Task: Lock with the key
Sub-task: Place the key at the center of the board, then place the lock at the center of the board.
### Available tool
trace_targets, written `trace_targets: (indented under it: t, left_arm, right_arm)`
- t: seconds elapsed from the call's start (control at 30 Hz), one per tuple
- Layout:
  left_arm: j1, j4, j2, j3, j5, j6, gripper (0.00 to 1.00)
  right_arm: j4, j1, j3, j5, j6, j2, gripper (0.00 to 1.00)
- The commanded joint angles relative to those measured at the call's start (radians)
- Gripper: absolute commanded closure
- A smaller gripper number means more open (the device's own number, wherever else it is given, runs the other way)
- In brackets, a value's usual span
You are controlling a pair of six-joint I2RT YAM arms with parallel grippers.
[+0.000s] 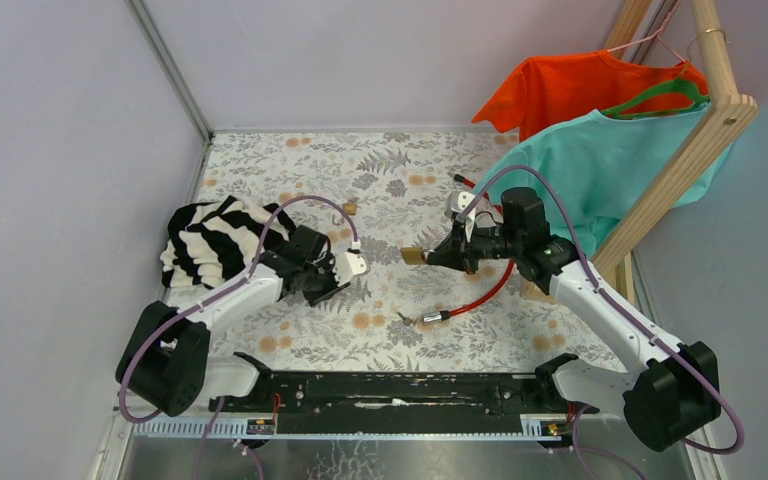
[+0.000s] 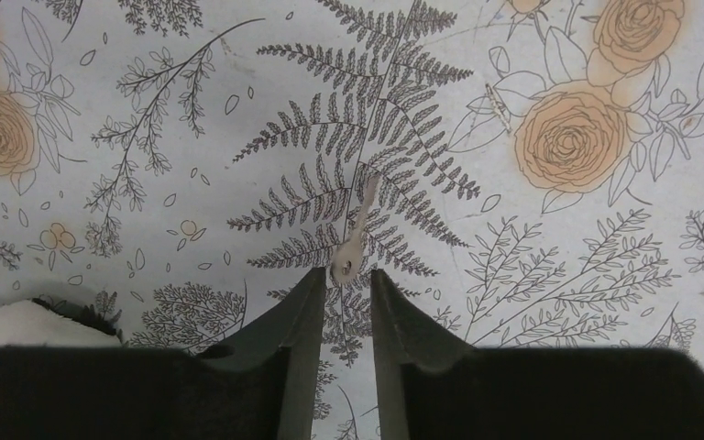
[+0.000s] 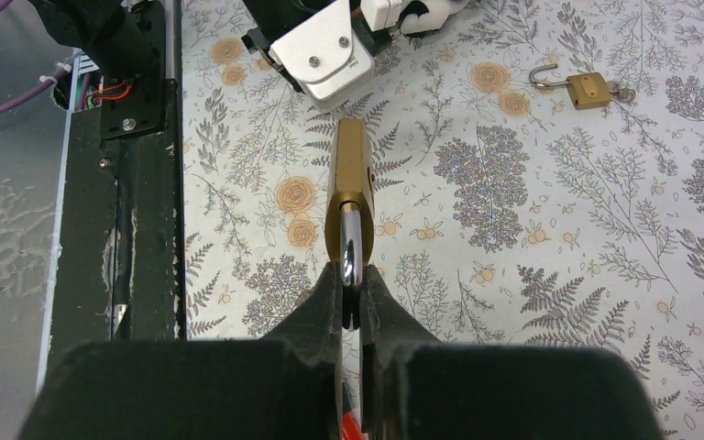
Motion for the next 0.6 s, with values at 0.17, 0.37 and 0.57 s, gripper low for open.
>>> trace_targets:
  t: [0.17, 0.37, 0.57]
  left_arm:
    - [-0.009, -0.026, -0.086, 0.08, 0.026, -0.016, 0.25]
    - [-0.009, -0.079, -0.121, 0.227, 0.219, -0.029, 0.15]
    - [-0.063, -0.087, -0.071, 0.402, 0.455, -0.114, 0.15]
  right_arm:
    - [0.096, -0.002, 0.002, -0.023, 0.019, 0.003, 1.0]
    - [0.151, 0.001, -0.016, -0.056, 0.081, 0.029, 1.0]
    - [0.152, 0.015, -0.015, -0.083, 0.085, 0.048, 1.0]
